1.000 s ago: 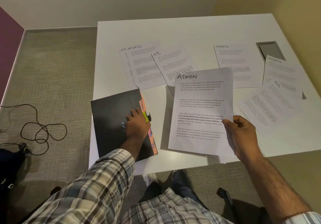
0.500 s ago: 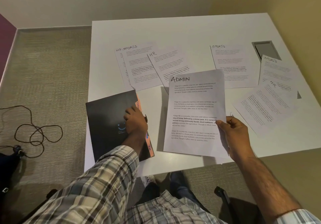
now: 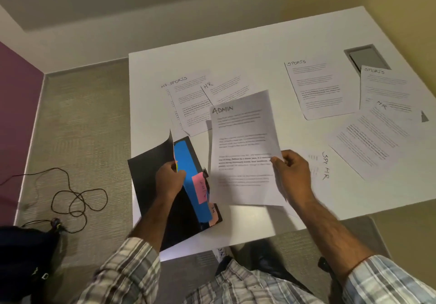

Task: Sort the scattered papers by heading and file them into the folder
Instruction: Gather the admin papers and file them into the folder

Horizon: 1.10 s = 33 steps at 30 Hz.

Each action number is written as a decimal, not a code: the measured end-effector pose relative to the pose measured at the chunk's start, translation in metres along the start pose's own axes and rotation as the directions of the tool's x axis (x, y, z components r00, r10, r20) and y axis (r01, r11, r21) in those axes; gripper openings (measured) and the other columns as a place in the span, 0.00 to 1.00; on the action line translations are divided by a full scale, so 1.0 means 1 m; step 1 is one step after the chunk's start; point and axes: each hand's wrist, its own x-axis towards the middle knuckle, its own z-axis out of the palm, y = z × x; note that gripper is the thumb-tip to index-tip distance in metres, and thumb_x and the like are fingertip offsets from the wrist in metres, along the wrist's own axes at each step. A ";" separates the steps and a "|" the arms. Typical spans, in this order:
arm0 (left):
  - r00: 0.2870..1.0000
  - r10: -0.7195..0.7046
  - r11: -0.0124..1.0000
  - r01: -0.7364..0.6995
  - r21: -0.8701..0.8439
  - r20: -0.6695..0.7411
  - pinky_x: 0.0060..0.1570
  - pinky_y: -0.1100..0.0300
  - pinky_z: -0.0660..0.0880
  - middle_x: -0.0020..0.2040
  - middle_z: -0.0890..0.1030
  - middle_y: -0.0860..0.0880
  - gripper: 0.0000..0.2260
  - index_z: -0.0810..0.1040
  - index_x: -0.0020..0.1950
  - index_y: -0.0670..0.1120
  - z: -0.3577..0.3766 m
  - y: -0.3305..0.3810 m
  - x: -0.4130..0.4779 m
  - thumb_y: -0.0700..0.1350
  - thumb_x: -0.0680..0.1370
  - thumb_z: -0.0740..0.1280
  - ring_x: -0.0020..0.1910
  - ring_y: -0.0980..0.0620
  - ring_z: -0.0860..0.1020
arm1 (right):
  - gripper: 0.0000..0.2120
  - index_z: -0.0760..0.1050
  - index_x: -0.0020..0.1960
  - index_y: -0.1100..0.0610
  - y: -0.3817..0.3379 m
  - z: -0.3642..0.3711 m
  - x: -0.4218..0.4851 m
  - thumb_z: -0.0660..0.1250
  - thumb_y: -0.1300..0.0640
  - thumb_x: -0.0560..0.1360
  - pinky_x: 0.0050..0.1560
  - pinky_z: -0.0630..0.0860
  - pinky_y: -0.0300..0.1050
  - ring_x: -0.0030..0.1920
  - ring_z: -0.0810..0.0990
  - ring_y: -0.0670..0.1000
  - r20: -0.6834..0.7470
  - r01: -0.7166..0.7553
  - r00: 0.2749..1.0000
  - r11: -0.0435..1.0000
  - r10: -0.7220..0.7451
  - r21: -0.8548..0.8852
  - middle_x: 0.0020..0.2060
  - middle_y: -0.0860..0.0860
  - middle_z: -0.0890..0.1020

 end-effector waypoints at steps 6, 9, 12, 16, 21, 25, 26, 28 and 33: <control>0.999 -0.038 0.988 0.041 -0.150 0.023 0.33 0.61 0.76 0.50 0.84 0.46 0.10 0.81 0.56 0.45 -0.020 0.009 -0.012 0.38 0.75 0.69 0.42 0.53 0.82 | 0.06 0.80 0.44 0.55 0.007 0.062 -0.019 0.68 0.61 0.79 0.31 0.69 0.30 0.33 0.76 0.41 0.123 0.114 0.988 0.983 -0.097 -0.141 0.36 0.46 0.81; 0.998 -0.048 0.985 0.052 -0.163 0.031 0.33 0.62 0.76 0.52 0.83 0.46 0.12 0.80 0.59 0.44 -0.023 0.011 -0.016 0.38 0.76 0.69 0.44 0.51 0.83 | 0.06 0.77 0.43 0.55 0.011 0.080 -0.026 0.65 0.59 0.79 0.31 0.69 0.30 0.35 0.75 0.39 0.193 0.151 0.976 0.950 -0.100 -0.271 0.35 0.43 0.78; 0.998 -0.050 0.984 0.054 -0.172 0.029 0.33 0.61 0.78 0.53 0.83 0.45 0.14 0.79 0.61 0.43 -0.025 0.011 -0.018 0.38 0.76 0.69 0.45 0.49 0.83 | 0.06 0.76 0.44 0.52 0.010 0.094 -0.026 0.63 0.57 0.80 0.31 0.65 0.33 0.36 0.74 0.38 0.237 0.134 0.971 0.919 -0.045 -0.371 0.36 0.41 0.77; 0.999 -0.037 0.983 0.042 -0.177 0.035 0.33 0.60 0.77 0.49 0.83 0.46 0.13 0.80 0.59 0.43 -0.027 0.013 -0.022 0.39 0.75 0.69 0.43 0.50 0.83 | 0.06 0.76 0.45 0.51 0.008 0.113 -0.023 0.62 0.56 0.80 0.34 0.67 0.35 0.40 0.75 0.40 0.307 0.142 0.952 0.903 -0.012 -0.405 0.41 0.42 0.77; 0.999 -0.032 0.983 0.037 -0.181 0.030 0.34 0.63 0.76 0.50 0.82 0.46 0.14 0.79 0.61 0.43 -0.028 0.020 -0.023 0.40 0.75 0.70 0.43 0.54 0.81 | 0.08 0.77 0.44 0.50 0.010 0.142 -0.027 0.61 0.54 0.80 0.38 0.72 0.39 0.43 0.79 0.46 0.334 0.092 0.941 0.897 0.064 -0.432 0.42 0.44 0.80; 1.000 -0.007 0.988 0.008 -0.152 0.006 0.35 0.64 0.78 0.52 0.83 0.45 0.15 0.78 0.63 0.43 -0.028 0.025 -0.024 0.40 0.76 0.70 0.46 0.50 0.82 | 0.08 0.76 0.44 0.53 0.019 0.169 -0.036 0.61 0.55 0.80 0.42 0.77 0.43 0.42 0.79 0.47 0.372 0.151 0.927 0.860 0.048 -0.488 0.41 0.46 0.80; 1.000 -0.002 0.990 0.002 -0.142 -0.003 0.38 0.62 0.79 0.53 0.83 0.44 0.15 0.78 0.63 0.43 -0.028 0.026 -0.024 0.40 0.76 0.70 0.48 0.49 0.82 | 0.08 0.77 0.45 0.55 0.021 0.175 -0.038 0.62 0.56 0.80 0.44 0.79 0.45 0.42 0.80 0.48 0.385 0.172 0.922 0.846 0.042 -0.505 0.41 0.47 0.80; 1.000 0.005 0.993 -0.007 -0.116 -0.022 0.48 0.56 0.81 0.55 0.83 0.42 0.16 0.78 0.64 0.42 -0.028 0.028 -0.023 0.40 0.76 0.71 0.52 0.46 0.82 | 0.09 0.78 0.43 0.56 0.027 0.184 -0.040 0.62 0.59 0.80 0.46 0.82 0.50 0.41 0.81 0.50 0.419 0.224 0.908 0.815 0.025 -0.534 0.39 0.49 0.81; 0.999 0.020 0.996 -0.022 -0.087 -0.030 0.48 0.61 0.76 0.58 0.83 0.41 0.16 0.78 0.64 0.40 -0.029 0.033 -0.024 0.38 0.76 0.70 0.57 0.43 0.82 | 0.15 0.71 0.35 0.52 0.033 0.199 -0.041 0.63 0.61 0.80 0.41 0.80 0.51 0.36 0.79 0.51 0.470 0.259 0.882 0.790 0.042 -0.557 0.32 0.48 0.76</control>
